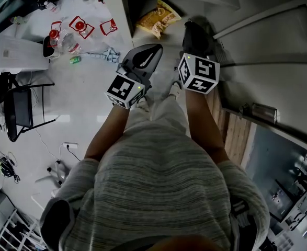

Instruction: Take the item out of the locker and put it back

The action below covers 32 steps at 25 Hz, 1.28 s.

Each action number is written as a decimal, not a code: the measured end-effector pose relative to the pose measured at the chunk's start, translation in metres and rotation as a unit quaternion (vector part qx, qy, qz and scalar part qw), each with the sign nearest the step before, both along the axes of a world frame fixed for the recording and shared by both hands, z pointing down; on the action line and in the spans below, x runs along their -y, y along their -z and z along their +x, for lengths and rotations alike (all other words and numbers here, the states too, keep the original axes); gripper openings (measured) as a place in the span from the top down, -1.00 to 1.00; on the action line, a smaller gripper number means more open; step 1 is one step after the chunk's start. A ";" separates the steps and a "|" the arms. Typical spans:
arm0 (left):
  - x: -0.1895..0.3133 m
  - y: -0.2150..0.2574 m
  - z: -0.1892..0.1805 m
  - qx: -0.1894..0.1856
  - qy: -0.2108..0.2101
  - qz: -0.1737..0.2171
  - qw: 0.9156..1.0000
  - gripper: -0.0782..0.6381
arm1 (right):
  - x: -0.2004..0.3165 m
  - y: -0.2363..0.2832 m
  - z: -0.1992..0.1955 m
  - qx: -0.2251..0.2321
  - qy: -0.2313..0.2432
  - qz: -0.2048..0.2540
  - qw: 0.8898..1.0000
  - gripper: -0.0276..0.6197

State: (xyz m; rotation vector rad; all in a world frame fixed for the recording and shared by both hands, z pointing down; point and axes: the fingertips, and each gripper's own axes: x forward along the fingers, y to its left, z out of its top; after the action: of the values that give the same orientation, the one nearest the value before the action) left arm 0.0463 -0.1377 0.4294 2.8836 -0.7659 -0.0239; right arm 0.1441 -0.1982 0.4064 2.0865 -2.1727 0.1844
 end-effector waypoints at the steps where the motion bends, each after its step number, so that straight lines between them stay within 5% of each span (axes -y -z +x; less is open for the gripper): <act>1: 0.000 0.001 0.001 -0.001 0.000 0.001 1.000 0.76 | -0.002 0.007 0.001 0.003 0.001 0.008 1.000 0.83; 17: -0.004 0.011 0.008 -0.024 0.004 0.008 1.000 0.76 | -0.022 0.066 0.007 0.011 0.018 0.072 0.997 0.83; 32: -0.005 0.009 0.000 -0.019 0.011 0.008 1.000 0.76 | -0.004 -0.011 0.005 0.018 0.010 -0.012 1.000 0.83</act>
State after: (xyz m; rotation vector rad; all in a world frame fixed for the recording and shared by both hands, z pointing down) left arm 0.0464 -0.1331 0.4201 2.8801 -0.7951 -0.0889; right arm 0.1488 -0.1937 0.4175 2.0634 -2.2003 0.2476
